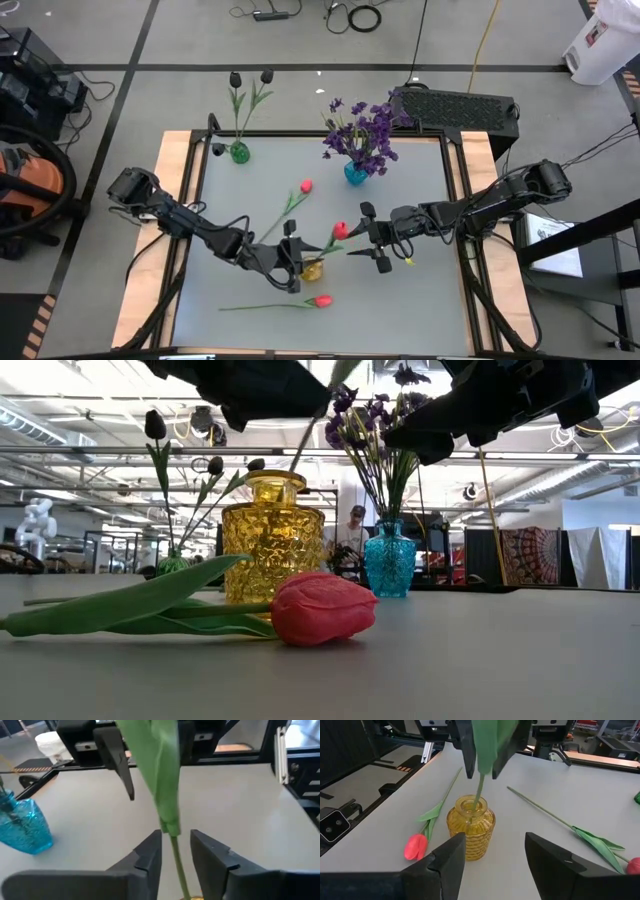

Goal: Sort flowers into vase by color
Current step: Put the top left pink flower into the yellow vase, then put the top pink flower into the yellow vase

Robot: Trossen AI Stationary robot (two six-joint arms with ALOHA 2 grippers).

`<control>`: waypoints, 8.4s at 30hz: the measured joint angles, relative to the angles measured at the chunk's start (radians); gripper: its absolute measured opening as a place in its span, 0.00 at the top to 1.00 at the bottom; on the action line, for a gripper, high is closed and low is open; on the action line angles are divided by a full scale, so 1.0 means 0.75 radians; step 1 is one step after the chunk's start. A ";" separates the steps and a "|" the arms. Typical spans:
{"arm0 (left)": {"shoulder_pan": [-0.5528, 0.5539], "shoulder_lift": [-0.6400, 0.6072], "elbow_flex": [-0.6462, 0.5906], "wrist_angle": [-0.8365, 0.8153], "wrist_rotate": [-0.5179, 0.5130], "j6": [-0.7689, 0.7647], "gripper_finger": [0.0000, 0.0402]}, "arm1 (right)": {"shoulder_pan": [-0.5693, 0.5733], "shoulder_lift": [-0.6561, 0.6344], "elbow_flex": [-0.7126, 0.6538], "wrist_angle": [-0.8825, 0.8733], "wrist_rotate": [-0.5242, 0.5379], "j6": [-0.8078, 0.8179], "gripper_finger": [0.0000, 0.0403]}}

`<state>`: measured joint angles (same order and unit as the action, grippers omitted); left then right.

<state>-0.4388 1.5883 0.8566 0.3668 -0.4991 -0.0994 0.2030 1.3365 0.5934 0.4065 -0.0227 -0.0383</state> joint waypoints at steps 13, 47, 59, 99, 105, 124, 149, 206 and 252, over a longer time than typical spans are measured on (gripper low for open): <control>-0.014 -0.185 0.001 -0.247 -0.016 -0.026 0.68 | 0.000 0.000 0.000 0.000 0.000 0.000 0.51; 0.363 -0.315 0.002 -1.038 -0.116 -0.733 0.68 | 0.000 0.000 0.000 0.000 -0.001 0.000 0.51; 0.586 -0.103 0.002 -1.108 0.190 -0.735 0.68 | 0.000 0.000 0.000 0.000 0.000 0.000 0.51; 0.660 0.079 0.002 -1.094 0.446 -0.803 0.78 | 0.000 0.000 0.000 0.000 0.000 0.000 0.51; 0.655 0.079 0.002 -1.095 0.446 -0.803 0.92 | 0.000 0.000 0.000 0.000 0.000 0.000 0.51; 0.645 0.076 0.002 -1.097 0.333 -0.729 1.00 | 0.000 0.000 0.000 -0.001 0.000 0.000 0.51; 0.314 -0.550 0.002 -1.276 -0.057 -0.622 1.00 | 0.000 0.000 0.000 -0.001 0.000 0.000 0.51; 0.040 -0.641 0.001 -0.409 0.468 0.525 1.00 | 0.000 0.000 0.000 -0.001 0.000 0.000 0.51; 0.083 -0.404 -0.423 0.641 0.343 0.177 1.00 | 0.000 0.000 0.000 -0.001 0.000 0.000 0.51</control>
<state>-0.3769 1.2850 0.5394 0.8472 -0.2418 0.0334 0.2031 1.3365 0.5934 0.4061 -0.0229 -0.0383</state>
